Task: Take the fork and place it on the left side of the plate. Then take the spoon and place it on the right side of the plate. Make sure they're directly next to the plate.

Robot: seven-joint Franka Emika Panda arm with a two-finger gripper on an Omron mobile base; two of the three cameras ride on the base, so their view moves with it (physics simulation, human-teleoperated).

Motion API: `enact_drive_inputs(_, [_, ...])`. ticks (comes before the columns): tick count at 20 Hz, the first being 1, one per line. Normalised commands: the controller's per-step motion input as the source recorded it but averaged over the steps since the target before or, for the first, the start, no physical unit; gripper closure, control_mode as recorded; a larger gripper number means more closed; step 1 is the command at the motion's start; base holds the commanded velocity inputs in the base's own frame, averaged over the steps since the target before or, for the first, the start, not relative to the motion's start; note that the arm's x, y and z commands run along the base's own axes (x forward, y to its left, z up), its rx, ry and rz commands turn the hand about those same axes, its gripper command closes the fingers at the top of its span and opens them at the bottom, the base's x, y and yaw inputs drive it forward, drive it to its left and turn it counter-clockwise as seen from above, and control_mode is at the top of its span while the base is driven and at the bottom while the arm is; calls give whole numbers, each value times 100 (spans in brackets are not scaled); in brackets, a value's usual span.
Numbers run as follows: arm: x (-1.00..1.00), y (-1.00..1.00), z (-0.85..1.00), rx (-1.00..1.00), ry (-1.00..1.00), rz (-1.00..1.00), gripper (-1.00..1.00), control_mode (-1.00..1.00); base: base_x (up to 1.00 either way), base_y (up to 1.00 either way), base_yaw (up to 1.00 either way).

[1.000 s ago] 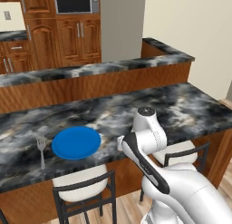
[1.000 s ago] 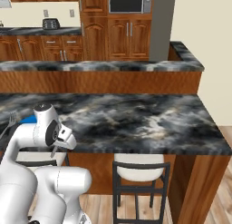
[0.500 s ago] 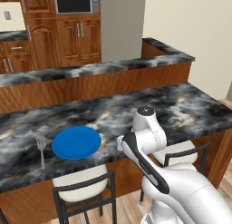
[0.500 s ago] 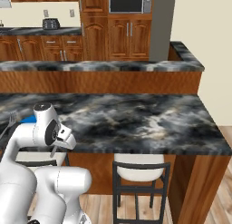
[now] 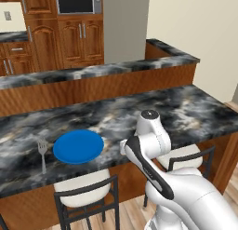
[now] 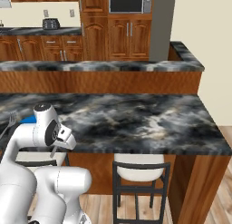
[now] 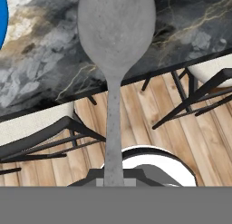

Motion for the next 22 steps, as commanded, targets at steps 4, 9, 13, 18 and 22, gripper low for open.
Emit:
enact_drive_inputs(4, [0,0,0,0,0,0,100,-100,0,0,0])
enact_drive_inputs(9, [0,0,0,0,0,0,100,-100,0,0,0])
enact_drive_inputs(13, [0,0,0,0,0,0,100,-100,0,0,0])
enact_drive_inputs(18, [28,1,-3,-1,1,0,100,-100,0,0,0])
enact_drive_inputs(22, [87,0,-2,0,1,9,100,-100,0,0,0])
